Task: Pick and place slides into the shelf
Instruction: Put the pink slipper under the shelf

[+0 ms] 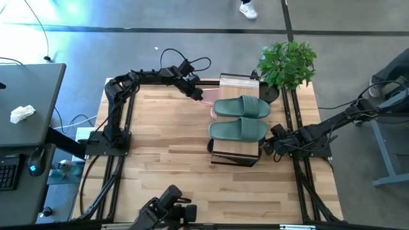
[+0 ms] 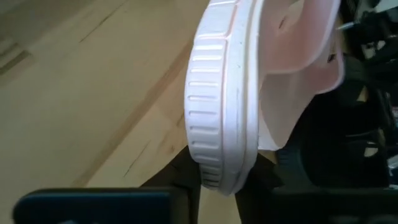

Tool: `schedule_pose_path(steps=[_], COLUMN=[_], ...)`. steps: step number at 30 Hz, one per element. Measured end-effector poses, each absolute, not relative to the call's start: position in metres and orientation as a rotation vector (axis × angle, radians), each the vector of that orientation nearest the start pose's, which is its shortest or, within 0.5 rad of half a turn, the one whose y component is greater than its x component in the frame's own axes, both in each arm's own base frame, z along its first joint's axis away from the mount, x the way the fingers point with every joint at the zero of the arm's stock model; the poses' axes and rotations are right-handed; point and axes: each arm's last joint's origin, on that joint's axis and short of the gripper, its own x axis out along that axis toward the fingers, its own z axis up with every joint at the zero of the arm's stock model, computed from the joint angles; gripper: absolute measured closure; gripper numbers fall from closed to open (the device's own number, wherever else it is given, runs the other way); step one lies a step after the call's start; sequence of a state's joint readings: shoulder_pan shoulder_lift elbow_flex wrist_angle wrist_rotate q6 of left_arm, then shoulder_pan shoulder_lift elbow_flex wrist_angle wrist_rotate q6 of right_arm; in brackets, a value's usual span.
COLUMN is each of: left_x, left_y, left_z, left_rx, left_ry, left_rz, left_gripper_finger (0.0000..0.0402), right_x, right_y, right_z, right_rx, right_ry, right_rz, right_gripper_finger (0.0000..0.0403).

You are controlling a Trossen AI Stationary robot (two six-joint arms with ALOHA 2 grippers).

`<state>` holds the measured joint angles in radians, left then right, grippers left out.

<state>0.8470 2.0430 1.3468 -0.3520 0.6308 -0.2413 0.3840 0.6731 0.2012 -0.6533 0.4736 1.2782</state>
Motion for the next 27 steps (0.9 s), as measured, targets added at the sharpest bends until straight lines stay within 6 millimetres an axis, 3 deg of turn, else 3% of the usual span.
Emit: schedule_pose_path(steps=[9,17,27], left_x=[0.2859,0.2865,0.2936], left_y=[0.2993,0.3000,0.2999], left_z=[0.1489,0.1476,0.1495], left_rx=[-0.899,-0.767,-0.626], left_ry=[0.759,0.801,0.797], left_rz=[0.332,0.395,0.436], left_gripper_finger=[0.0245,0.0165,0.0123], right_x=[0.0972,0.0977,0.0978], right_y=[0.0251,0.0254,0.0257], right_z=[0.1260,0.1263,0.1262], right_rx=[0.696,0.702,0.713], right_ry=[0.786,0.784,0.787], right_rz=[-0.680,-0.675,-0.673], right_gripper_finger=[0.0403,0.0403,0.0403])
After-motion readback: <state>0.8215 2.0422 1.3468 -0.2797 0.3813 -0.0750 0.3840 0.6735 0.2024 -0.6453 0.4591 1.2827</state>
